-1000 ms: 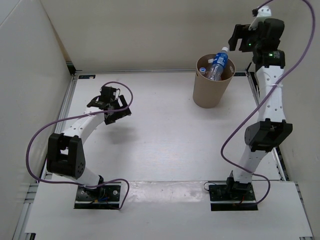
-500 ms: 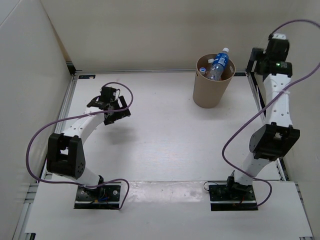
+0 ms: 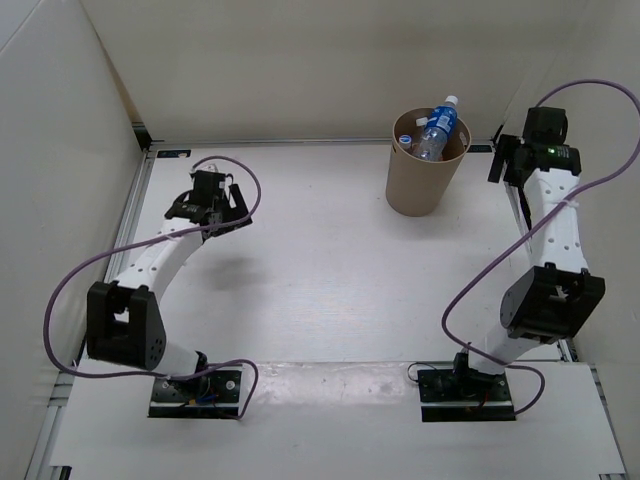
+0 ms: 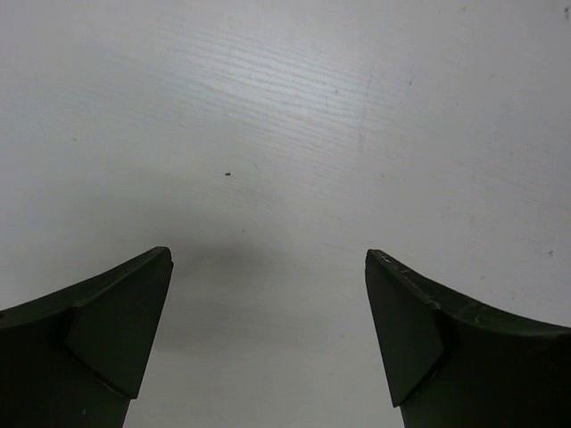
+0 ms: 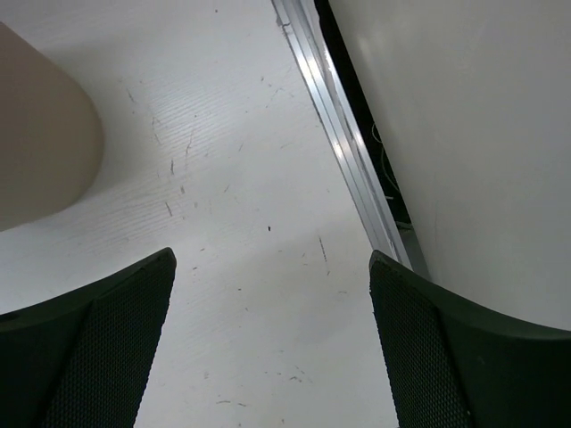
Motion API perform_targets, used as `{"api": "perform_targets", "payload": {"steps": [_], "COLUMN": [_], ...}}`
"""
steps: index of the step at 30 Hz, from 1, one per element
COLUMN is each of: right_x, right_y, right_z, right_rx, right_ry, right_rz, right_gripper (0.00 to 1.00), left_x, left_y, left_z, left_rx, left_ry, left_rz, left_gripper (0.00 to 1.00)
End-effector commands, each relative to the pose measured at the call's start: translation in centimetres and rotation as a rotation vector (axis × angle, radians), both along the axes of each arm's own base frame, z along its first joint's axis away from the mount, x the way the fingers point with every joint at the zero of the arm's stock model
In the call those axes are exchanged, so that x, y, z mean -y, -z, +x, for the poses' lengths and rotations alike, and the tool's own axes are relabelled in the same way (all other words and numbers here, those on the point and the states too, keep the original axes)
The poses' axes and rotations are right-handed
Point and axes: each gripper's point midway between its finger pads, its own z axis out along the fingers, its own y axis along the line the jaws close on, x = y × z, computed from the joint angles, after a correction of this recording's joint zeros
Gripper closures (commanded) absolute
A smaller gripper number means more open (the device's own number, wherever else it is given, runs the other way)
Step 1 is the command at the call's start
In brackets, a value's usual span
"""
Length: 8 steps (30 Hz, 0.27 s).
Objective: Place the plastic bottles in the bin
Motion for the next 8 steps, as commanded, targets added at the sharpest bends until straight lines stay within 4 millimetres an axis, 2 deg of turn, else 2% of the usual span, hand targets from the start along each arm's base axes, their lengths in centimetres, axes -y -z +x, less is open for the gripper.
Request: {"api": "perform_targets", "payload": {"steps": [1, 3, 4, 6, 8], "right_x": [0.8, 1.0, 1.2, 1.4, 1.3], "right_y": [-0.7, -0.4, -0.4, -0.3, -0.1], "right_z": [-0.3, -0.4, -0.5, -0.8, -1.0], "right_rx": [0.033, 0.029, 0.030, 0.027, 0.023], "right_ry": [0.049, 0.059, 0.069, 0.079, 0.083], "right_rz": [0.003, 0.010, 0.012, 0.012, 0.022], "right_gripper": [0.10, 0.10, 0.10, 0.10, 0.10], "left_x": [-2.3, -3.4, -3.9, -3.7, -3.2], "left_y": [-4.3, -5.1, -6.4, -7.1, -8.9], "left_z": [1.0, 1.0, 1.4, 1.6, 1.6], "left_rx": [0.163, 0.193, 0.238, 0.271, 0.357], "left_ry": [-0.009, -0.013, -0.022, 0.004, 0.029], "left_rz": [0.107, 0.159, 0.158, 0.159, 0.136], "left_gripper": [0.00, 0.00, 0.00, 0.00, 0.00]}}
